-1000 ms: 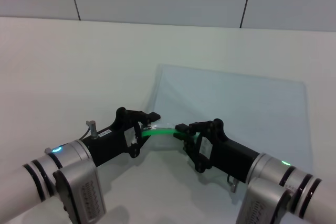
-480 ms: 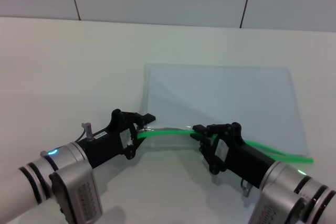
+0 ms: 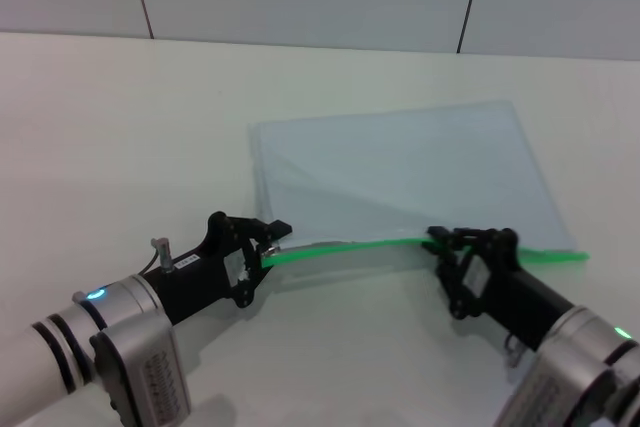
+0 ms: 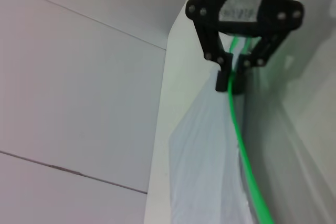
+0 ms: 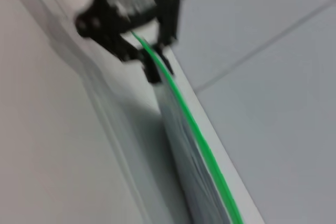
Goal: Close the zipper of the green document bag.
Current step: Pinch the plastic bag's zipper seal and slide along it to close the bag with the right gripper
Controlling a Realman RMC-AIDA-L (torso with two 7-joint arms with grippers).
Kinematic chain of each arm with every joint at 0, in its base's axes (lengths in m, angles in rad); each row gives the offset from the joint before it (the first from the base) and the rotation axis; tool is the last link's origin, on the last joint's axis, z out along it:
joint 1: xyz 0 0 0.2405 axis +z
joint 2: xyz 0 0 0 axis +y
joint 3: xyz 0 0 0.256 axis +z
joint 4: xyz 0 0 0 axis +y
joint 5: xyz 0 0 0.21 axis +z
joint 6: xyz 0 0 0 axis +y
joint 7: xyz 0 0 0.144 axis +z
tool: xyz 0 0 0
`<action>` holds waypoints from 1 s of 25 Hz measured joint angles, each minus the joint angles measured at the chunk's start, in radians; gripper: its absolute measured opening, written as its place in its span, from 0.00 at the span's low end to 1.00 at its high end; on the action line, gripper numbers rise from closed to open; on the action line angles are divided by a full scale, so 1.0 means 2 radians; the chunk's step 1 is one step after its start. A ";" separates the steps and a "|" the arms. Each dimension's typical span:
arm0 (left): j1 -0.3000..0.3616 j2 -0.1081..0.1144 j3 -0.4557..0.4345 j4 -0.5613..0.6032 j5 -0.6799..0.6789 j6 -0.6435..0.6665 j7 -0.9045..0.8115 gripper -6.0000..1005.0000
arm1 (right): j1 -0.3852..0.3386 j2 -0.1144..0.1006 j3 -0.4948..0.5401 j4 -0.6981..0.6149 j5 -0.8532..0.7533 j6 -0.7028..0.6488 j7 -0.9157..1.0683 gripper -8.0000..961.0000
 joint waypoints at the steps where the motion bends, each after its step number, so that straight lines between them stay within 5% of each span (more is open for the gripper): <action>1: 0.001 0.000 0.000 0.000 0.000 0.000 0.000 0.05 | -0.005 -0.001 0.008 0.000 0.000 0.000 -0.001 0.17; 10: 0.005 0.000 0.001 0.000 0.000 0.000 0.001 0.05 | -0.045 -0.002 0.082 -0.003 0.000 -0.004 -0.026 0.19; 25: 0.009 -0.001 -0.003 0.001 -0.001 0.000 0.001 0.05 | -0.064 -0.003 0.140 -0.021 0.000 -0.012 -0.028 0.22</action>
